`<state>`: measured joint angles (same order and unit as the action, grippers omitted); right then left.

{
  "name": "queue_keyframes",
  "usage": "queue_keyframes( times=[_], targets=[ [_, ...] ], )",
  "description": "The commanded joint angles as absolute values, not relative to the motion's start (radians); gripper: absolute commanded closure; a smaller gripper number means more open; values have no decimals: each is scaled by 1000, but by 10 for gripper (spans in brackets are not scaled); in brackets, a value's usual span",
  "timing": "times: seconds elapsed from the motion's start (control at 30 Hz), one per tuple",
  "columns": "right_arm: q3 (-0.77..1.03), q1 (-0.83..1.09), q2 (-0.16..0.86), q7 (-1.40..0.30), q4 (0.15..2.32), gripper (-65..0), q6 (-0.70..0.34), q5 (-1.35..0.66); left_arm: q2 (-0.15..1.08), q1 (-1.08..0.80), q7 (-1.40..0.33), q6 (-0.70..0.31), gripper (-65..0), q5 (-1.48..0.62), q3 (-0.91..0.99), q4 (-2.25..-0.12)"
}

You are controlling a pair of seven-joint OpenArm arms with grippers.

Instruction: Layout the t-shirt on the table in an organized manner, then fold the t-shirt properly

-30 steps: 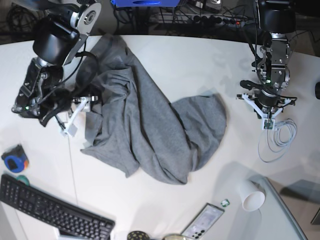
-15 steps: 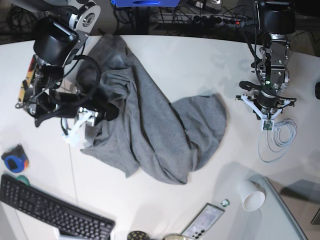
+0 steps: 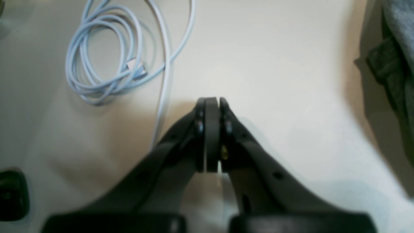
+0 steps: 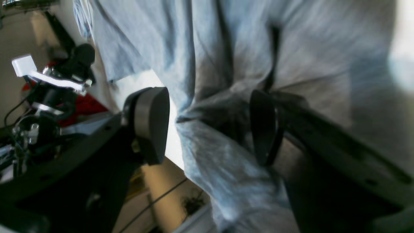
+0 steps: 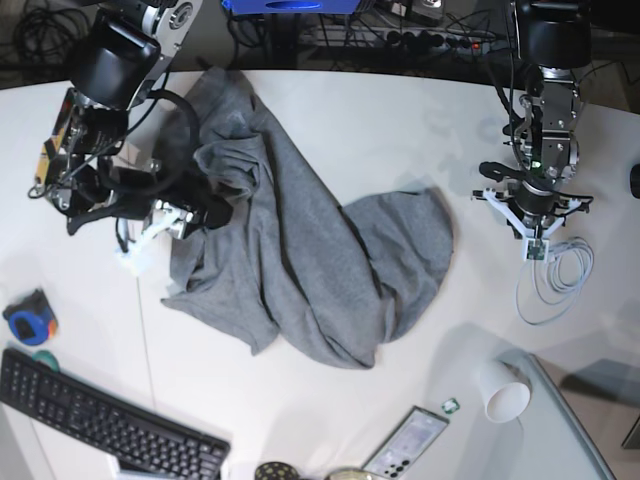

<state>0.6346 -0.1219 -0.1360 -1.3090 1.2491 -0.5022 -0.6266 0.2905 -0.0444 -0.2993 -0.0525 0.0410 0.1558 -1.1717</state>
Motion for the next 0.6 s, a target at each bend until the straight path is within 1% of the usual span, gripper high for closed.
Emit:
queue_keyframes(
  times=[0.0,0.13,0.33,0.57],
  targets=[
    [633,-130,-137,-1313,1260,-360,-501,-645,306,-31,-278,-47,0,42,162,-1185],
    [633,-127,-137,-1303,1214,-360,-501,-645,306,-30,-278,-47,0,42,162,-1185],
    [625,-133,-137,-1227,1139,-360,-501,-645,306,-33,-280,-47,0,42,162,-1185],
    [624,-174,-137,-1185,1101,-360,-499,-644,306,-36,-280,-47,0,42,162,-1185]
  ],
)
